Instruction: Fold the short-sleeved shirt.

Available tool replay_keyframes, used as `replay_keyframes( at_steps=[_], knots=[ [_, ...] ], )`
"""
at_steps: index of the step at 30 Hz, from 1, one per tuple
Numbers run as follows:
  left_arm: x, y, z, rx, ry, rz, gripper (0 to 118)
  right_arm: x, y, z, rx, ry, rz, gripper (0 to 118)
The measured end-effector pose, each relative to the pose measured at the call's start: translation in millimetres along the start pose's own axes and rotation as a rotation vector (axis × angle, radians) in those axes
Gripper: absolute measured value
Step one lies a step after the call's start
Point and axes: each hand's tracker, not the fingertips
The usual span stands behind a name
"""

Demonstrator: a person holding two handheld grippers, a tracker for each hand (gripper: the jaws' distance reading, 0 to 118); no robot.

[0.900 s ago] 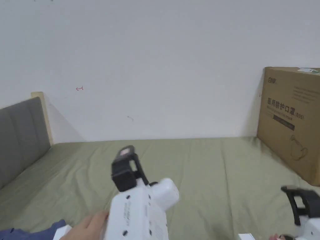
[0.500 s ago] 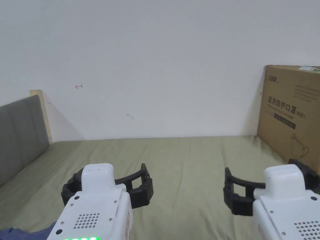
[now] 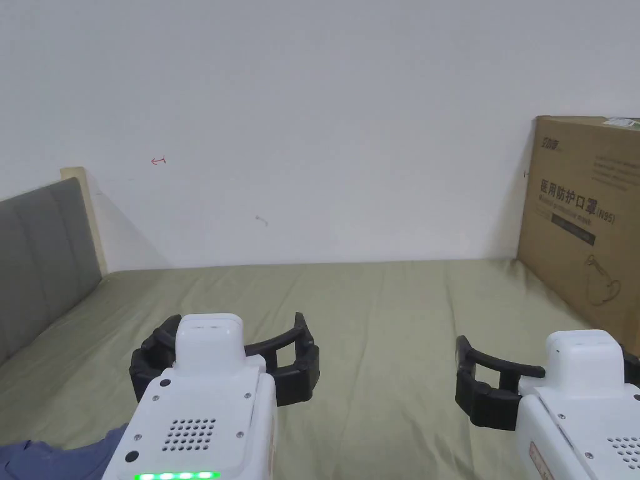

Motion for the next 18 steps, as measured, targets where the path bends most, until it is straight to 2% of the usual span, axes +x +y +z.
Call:
replay_keyframes(
  at_steps=[6,18],
  knots=[
    [-0.9,0.0,-0.3,-0.018,-0.010,0.013,117,4.5,3.4,3.5,0.011,-0.013,-0.030,118],
    [3.3,1.0,1.5,-0.021,-0.030,0.006,117,5.6,7.5,2.1,0.000,-0.001,-0.014,118]
  ],
)
